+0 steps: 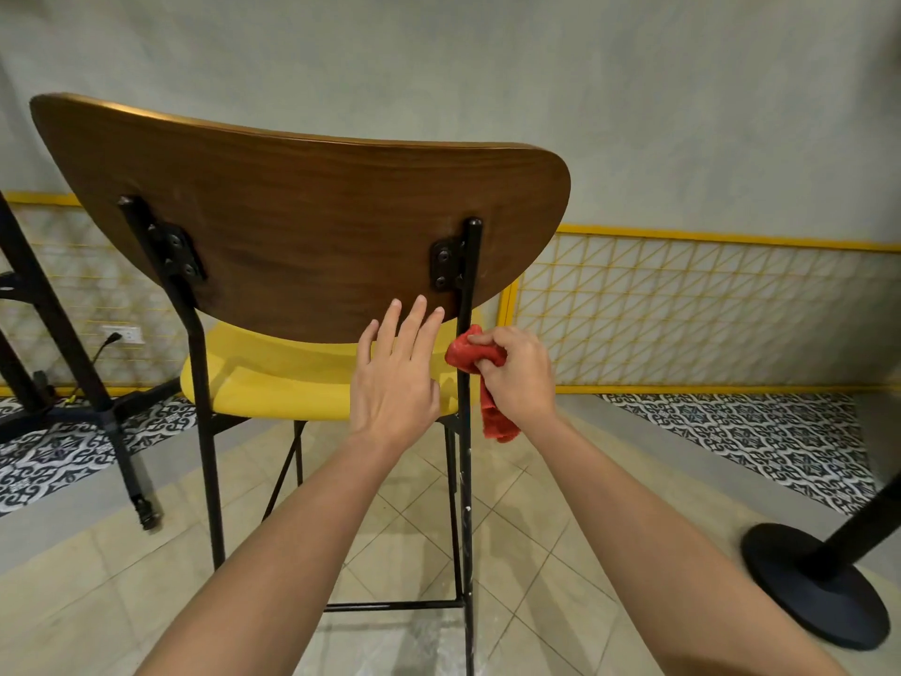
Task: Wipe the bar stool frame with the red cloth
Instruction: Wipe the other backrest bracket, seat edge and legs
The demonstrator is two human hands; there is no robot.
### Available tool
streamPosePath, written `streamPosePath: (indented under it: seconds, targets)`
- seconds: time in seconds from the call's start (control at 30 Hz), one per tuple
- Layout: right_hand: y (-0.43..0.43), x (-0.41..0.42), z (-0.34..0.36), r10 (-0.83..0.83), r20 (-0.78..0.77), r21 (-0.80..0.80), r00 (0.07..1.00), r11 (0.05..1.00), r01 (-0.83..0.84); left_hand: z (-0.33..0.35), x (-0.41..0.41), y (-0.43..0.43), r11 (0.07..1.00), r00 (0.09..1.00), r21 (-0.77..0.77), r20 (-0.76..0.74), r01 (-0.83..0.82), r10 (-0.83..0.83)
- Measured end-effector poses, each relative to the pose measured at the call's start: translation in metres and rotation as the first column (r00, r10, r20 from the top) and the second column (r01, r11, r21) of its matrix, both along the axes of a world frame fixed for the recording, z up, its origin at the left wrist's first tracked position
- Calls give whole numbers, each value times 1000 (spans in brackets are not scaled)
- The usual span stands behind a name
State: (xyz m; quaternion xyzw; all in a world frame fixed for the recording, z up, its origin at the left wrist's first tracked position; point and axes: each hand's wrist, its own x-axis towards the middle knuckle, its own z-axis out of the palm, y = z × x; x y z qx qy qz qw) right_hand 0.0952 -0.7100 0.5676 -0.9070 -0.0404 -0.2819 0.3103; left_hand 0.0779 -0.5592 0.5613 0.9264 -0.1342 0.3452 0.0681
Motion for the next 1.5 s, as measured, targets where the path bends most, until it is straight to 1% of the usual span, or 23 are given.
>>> streamPosePath:
  seconds: [0.03,0.07,0.17,0.3,0.47,0.6,0.63,0.73,0.87,0.97,1.13,1.3,1.43,1.5]
  targets:
    - [-3,-1,-1,-5,-29,-39,1000,999,4,-4,-1,-1,1000,1000,-5,2,13,-13]
    - [-5,-3,-1,-12,-33,-35,999,999,11,-8,-1,-2,1000,1000,-16,2,26,-26]
    - [-3,-3,-2,-32,37,98,999,995,28,-19,-1,-4,998,999,-53,-23,45,-46]
    - [4,3,-11,-5,22,152,1000,988,2,-29,4,-3,997,997,-63,-57,39,-43]
    - [3,7,-24,13,4,195,1000,981,-13,-40,8,-8,991,982,-129,-181,29,-53]
    - [-3,6,-24,39,-20,144,999,989,-36,-46,11,-14,980,964,-199,-259,9,-62]
    - [-4,6,-24,42,-17,152,999,988,-39,-47,12,-15,979,961,-203,-271,7,-63]
    - [-4,9,-29,46,-14,255,999,966,-41,-48,16,-17,981,950,-192,-306,-2,-58]
    - [4,10,-38,61,-74,313,995,949,-35,-52,21,-14,973,922,-227,-384,-46,-46]
    - [7,7,-41,35,-89,326,995,945,-4,-55,23,-13,971,921,-232,-387,-57,-38]
    - [-5,6,-35,33,-152,242,988,970,5,-53,24,-14,967,919,-244,-392,-68,-34]
    - [-2,10,-30,25,-49,304,998,952,-9,-55,24,-13,971,921,-231,-388,-54,-41]
    - [2,10,-38,54,-91,292,994,956,-25,-56,26,-12,973,927,-223,-374,-55,-34]
    - [-2,6,-44,66,-129,259,990,965,-31,-57,26,-12,974,930,-219,-367,-54,-31]
